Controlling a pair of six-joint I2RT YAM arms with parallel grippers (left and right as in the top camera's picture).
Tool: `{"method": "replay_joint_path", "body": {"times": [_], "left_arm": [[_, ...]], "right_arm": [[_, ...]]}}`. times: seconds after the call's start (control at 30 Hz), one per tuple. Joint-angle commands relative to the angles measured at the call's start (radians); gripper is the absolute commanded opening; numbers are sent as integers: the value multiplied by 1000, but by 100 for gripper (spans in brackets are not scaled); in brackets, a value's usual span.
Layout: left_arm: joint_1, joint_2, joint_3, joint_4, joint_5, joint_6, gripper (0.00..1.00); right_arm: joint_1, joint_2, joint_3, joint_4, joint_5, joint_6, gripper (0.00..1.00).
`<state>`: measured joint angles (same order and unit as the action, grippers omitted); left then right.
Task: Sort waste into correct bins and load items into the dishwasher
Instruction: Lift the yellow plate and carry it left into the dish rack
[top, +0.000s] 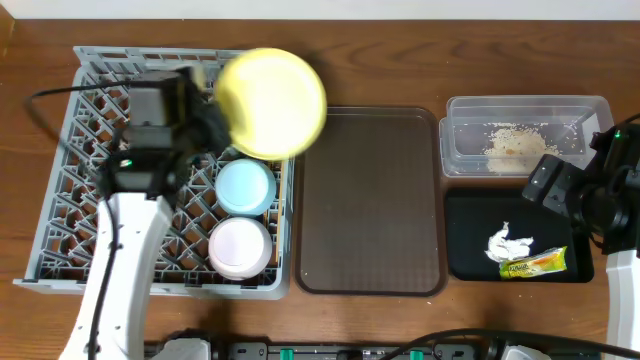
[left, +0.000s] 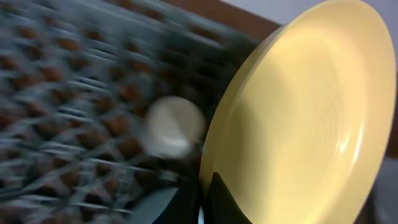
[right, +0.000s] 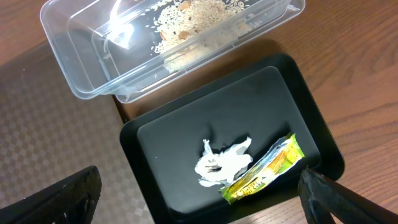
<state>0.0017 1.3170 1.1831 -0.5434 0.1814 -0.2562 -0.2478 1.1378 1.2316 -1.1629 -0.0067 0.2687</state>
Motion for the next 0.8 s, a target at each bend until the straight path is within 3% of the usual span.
{"method": "replay_joint_path", "body": {"times": [0.0,0.3,0.5,0.77], "left_arm": [[30,-12,-1,-2,-119,64,7],[24,-10,-1,3,-323,89,7],[2,-10,-1,12,-356,107,7],[-121,-9,-1,47,-525,107,7]], "right_arm": [[-7,-3,12,0,2,0,99],[-7,-3,12,0,2,0,99],[-7,-3,12,0,2,0,99],[-7,-3,12,0,2,0,99]]}}
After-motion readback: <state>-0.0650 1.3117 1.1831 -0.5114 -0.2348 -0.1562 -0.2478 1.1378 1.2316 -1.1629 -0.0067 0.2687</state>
